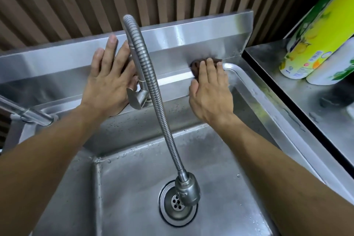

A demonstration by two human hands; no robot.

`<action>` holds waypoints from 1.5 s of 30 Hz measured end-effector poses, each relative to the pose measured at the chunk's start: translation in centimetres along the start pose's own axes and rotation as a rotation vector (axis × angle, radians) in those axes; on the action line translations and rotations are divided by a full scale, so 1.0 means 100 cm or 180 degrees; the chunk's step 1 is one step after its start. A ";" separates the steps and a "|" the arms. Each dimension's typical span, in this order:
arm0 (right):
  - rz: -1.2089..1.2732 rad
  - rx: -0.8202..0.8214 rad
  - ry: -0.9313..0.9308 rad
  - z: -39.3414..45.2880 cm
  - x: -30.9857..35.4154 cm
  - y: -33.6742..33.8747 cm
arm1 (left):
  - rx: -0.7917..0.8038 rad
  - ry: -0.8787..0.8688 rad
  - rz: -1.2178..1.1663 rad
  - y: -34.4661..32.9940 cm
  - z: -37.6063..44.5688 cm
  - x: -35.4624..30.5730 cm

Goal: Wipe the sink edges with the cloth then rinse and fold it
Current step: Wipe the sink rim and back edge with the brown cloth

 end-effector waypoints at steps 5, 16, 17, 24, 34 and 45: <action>0.0467 0.0042 -0.0146 -0.011 0.049 -0.003 | 0.0109 0.0098 -0.0391 0.002 0.000 -0.001; 0.0150 0.0253 0.0269 -0.010 0.025 -0.002 | 0.0073 0.0129 -0.0654 0.006 -0.001 -0.001; 0.0054 0.0239 0.0053 -0.006 0.020 -0.002 | 0.0051 0.0125 -0.0653 0.006 -0.001 0.000; 0.0065 0.0172 -0.0805 0.008 0.028 0.004 | -0.0026 0.0149 -0.0602 0.002 -0.002 0.000; 0.0099 -0.0078 -0.0214 -0.002 0.023 -0.002 | -0.0018 0.0176 -0.0602 0.001 -0.002 0.000; 0.0478 -0.0185 0.0567 -0.015 0.060 -0.008 | -0.0010 0.0168 -0.0591 0.004 -0.002 0.000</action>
Point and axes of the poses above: each hand's wrist, its own z-axis towards the middle knuckle, its own y-axis out of the back of the hand, x = y × z, the point moved 3 cm from there along z, towards the middle knuckle, and after that the axes turned 3 degrees about x, right-handed, at the moved point
